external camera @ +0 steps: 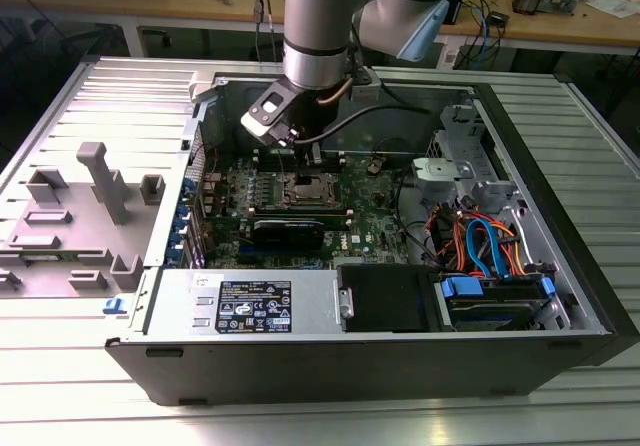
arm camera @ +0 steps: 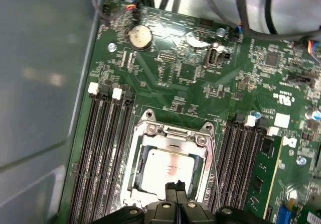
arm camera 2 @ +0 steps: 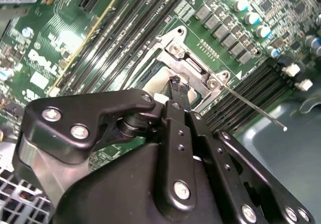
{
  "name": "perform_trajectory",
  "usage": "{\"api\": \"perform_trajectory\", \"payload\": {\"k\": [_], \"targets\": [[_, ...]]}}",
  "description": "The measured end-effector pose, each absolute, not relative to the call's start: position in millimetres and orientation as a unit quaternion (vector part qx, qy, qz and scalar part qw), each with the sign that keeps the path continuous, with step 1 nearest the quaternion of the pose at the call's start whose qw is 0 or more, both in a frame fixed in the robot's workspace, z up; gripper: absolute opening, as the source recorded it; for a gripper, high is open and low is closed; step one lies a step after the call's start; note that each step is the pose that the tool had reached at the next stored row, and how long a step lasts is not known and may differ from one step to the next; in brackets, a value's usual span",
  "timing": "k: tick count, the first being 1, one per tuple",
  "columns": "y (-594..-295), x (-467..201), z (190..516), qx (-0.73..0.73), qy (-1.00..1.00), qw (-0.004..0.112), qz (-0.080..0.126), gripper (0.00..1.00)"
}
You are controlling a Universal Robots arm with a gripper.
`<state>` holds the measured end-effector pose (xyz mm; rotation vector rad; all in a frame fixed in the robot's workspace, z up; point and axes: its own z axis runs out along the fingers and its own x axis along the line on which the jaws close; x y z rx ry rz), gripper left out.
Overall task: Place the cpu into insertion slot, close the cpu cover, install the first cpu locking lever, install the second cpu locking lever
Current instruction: 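Install the first cpu locking lever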
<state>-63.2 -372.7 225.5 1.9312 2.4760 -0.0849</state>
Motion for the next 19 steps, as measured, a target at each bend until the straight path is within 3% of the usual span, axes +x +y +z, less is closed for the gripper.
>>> {"api": "perform_trajectory", "payload": {"k": [19], "targets": [[-372.7,-63.2,225.5,0.595,0.803,0.001,-0.027,0.11]]}}
